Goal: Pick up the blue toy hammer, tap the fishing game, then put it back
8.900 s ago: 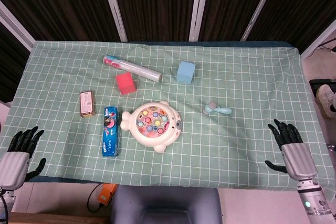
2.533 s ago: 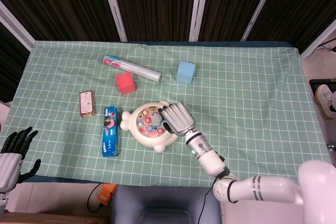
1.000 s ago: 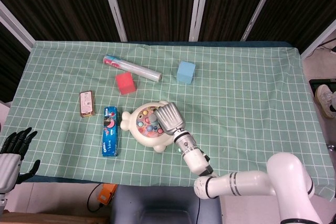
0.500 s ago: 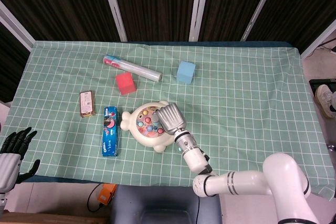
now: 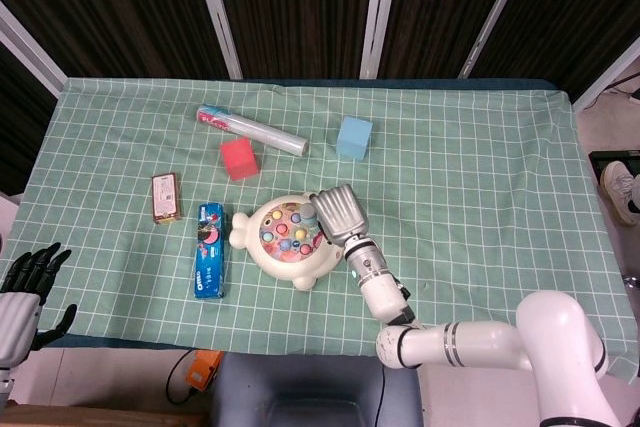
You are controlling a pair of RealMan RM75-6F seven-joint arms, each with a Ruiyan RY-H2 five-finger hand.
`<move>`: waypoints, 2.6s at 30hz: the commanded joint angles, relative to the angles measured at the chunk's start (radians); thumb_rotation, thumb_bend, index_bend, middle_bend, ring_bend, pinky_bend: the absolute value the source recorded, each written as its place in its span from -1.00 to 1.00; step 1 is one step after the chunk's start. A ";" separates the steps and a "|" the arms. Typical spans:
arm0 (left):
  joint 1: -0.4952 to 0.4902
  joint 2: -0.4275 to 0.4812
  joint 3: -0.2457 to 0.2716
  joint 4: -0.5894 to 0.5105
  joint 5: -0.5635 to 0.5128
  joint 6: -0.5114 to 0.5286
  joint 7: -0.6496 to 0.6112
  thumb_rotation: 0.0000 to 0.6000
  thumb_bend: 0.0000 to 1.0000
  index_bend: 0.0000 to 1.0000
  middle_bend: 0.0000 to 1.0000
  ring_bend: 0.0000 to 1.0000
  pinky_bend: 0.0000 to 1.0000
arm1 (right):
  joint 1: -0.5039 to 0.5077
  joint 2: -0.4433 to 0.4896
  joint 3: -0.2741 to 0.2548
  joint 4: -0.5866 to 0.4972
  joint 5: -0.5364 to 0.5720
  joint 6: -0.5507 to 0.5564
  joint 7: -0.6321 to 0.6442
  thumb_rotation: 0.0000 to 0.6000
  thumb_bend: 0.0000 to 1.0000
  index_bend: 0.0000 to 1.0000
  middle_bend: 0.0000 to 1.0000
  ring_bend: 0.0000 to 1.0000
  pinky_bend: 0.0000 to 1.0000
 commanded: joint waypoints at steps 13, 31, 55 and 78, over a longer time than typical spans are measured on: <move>-0.002 0.000 -0.002 0.001 -0.003 -0.004 -0.002 1.00 -0.21 -1.00 -1.00 -1.00 -0.91 | -0.004 -0.020 -0.023 0.058 0.007 -0.031 0.008 1.00 0.23 0.99 0.42 0.66 0.78; 0.001 -0.004 -0.002 -0.004 -0.005 0.000 0.017 1.00 -0.21 -1.00 -1.00 -1.00 -0.91 | -0.285 0.189 -0.114 0.059 -0.470 0.014 0.677 1.00 0.23 0.98 0.42 0.66 0.78; -0.011 -0.031 -0.012 -0.023 -0.042 -0.035 0.106 1.00 -0.21 -1.00 -1.00 -1.00 -0.91 | -0.410 0.080 -0.176 0.683 -0.656 -0.180 1.106 1.00 0.18 0.97 0.42 0.66 0.78; -0.018 -0.027 -0.008 -0.029 -0.047 -0.055 0.101 1.00 -0.20 -1.00 -1.00 -1.00 -0.90 | -0.407 -0.025 -0.139 0.841 -0.717 -0.259 1.234 1.00 -0.03 0.81 0.42 0.57 0.68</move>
